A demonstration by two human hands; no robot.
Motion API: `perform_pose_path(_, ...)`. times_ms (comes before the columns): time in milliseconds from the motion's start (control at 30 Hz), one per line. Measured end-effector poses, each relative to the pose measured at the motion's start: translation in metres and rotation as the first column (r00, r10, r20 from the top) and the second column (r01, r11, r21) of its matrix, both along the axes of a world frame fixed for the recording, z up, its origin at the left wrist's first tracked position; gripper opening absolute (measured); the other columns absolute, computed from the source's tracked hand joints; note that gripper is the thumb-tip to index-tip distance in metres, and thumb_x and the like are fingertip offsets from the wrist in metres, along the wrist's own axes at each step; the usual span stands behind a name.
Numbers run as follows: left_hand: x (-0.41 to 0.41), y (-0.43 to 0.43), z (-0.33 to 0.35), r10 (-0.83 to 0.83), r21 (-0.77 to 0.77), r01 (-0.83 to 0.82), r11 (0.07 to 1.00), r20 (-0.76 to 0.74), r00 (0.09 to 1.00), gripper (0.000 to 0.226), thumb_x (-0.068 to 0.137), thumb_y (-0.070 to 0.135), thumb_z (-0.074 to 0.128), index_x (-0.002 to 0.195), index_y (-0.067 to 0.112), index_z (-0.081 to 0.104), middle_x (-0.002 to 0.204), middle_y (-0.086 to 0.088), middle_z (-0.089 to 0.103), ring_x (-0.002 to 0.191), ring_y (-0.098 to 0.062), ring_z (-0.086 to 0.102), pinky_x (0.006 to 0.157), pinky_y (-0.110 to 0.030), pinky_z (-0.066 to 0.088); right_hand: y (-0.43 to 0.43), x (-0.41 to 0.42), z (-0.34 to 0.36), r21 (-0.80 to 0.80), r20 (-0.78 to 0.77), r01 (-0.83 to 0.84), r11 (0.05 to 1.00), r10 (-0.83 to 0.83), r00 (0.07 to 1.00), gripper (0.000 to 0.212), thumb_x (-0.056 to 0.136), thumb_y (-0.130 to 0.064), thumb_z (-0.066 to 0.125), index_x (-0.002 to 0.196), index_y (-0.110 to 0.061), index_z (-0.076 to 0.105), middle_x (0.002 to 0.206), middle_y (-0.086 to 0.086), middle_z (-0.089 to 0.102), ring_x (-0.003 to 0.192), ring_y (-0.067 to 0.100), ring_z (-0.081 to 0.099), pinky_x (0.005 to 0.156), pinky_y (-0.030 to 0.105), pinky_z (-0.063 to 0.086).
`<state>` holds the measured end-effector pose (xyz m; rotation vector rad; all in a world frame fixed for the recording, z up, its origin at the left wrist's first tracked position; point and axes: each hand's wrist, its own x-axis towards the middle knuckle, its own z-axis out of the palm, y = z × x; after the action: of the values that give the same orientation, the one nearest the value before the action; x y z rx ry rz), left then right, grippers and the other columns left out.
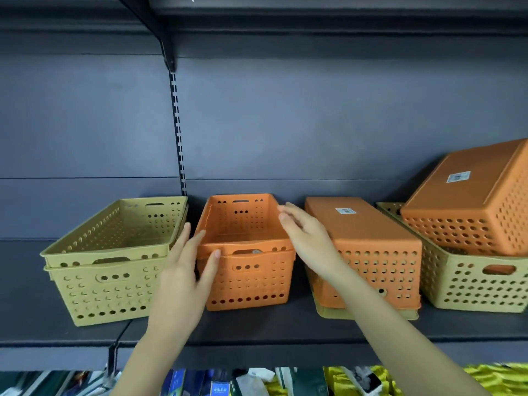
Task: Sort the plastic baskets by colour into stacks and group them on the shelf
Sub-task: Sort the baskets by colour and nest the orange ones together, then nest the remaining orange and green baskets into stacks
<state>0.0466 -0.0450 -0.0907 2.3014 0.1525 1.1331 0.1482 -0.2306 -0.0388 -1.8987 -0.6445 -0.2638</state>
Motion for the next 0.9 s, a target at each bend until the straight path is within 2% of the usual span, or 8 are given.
perform_pose_path(67,0.000,0.000,0.008,0.039,0.182,-0.044,0.982,0.030,0.999,0.043,0.098,0.039,0.048,0.127,0.010,0.062,0.148,-0.010,0.047,0.140,-0.023,0.038,0.111,-0.031,0.026,-0.009,-0.008,0.008,-0.058,0.055,-0.040,0.998,0.043,0.998,0.036,0.099,-0.030,0.049,0.134,-0.027,0.056,0.143,-0.009,0.052,0.133,0.005,0.043,0.105,0.019,0.031)
perform_pose_path(167,0.001,-0.012,0.027,0.070,0.442,-0.083,0.893,0.045,0.997,0.041,0.092,0.036,0.046,0.110,0.007,0.070,0.130,-0.015,0.063,0.131,-0.031,0.050,0.108,-0.043,0.040,-0.030,-0.022,0.024,-0.144,0.201,-0.077,0.987,0.105,0.974,0.027,0.097,-0.025,0.054,0.121,-0.026,0.067,0.124,-0.011,0.065,0.117,-0.001,0.055,0.099,0.012,0.041)
perform_pose_path(300,0.011,-0.056,0.052,0.034,0.672,-0.039,0.739,0.020,0.999,0.039,0.087,0.037,0.046,0.099,0.013,0.074,0.112,-0.011,0.072,0.115,-0.032,0.063,0.093,-0.044,0.050,-0.088,-0.018,0.034,-0.392,0.513,0.224,0.892,0.010,0.858,0.026,0.093,-0.032,0.056,0.116,-0.026,0.069,0.123,-0.010,0.066,0.117,0.007,0.057,0.098,0.029,0.046)
perform_pose_path(500,0.048,-0.160,0.070,-0.021,0.814,0.052,0.579,-0.049,0.999,0.041,0.083,0.041,0.042,0.090,0.016,0.073,0.105,-0.007,0.075,0.109,-0.029,0.066,0.089,-0.042,0.051,-0.218,0.008,0.025,-0.450,0.628,0.479,0.753,-0.114,0.770,0.034,0.090,-0.030,0.061,0.121,-0.020,0.066,0.133,0.001,0.060,0.129,0.019,0.049,0.104,0.043,0.045)
perform_pose_path(567,0.064,-0.197,0.076,-0.043,0.808,0.084,0.584,-0.073,0.996,0.041,0.083,0.042,0.042,0.093,0.016,0.072,0.106,-0.005,0.074,0.107,-0.027,0.066,0.087,-0.041,0.051,-0.260,0.017,0.022,-0.440,0.652,0.506,0.741,-0.124,0.748,0.036,0.088,-0.027,0.065,0.122,-0.020,0.065,0.137,0.003,0.057,0.134,0.022,0.044,0.110,0.040,0.037)
perform_pose_path(667,0.088,-0.245,0.084,-0.081,0.707,0.137,0.694,-0.113,0.990,0.043,0.088,0.044,0.041,0.111,0.019,0.067,0.119,-0.002,0.069,0.113,-0.024,0.061,0.090,-0.039,0.048,-0.311,0.029,0.021,-0.389,0.663,0.537,0.748,-0.177,0.728,0.038,0.087,-0.029,0.065,0.124,-0.019,0.063,0.146,0.005,0.048,0.142,0.027,0.033,0.112,0.045,0.030)
perform_pose_path(767,0.122,-0.284,0.090,-0.143,0.496,0.239,0.835,-0.225,0.964,0.044,0.095,0.048,0.044,0.131,0.024,0.054,0.137,0.001,0.057,0.127,-0.021,0.051,0.096,-0.035,0.040,-0.346,0.045,0.018,-0.350,0.633,0.562,0.750,-0.252,0.732,0.045,0.087,-0.037,0.062,0.130,-0.022,0.058,0.154,0.007,0.035,0.146,0.031,0.020,0.116,0.051,0.022)
perform_pose_path(900,0.169,-0.322,0.094,-0.208,0.181,0.310,0.933,-0.431,0.878,0.061,0.092,0.062,0.038,0.142,0.025,0.040,0.145,-0.007,0.049,0.132,-0.029,0.047,0.100,-0.041,0.040,-0.369,0.065,0.012,-0.330,0.453,0.462,0.824,-0.291,0.843,0.066,0.084,-0.054,0.056,0.144,-0.036,0.035,0.161,0.003,0.012,0.148,0.029,0.013,0.116,0.055,0.024)
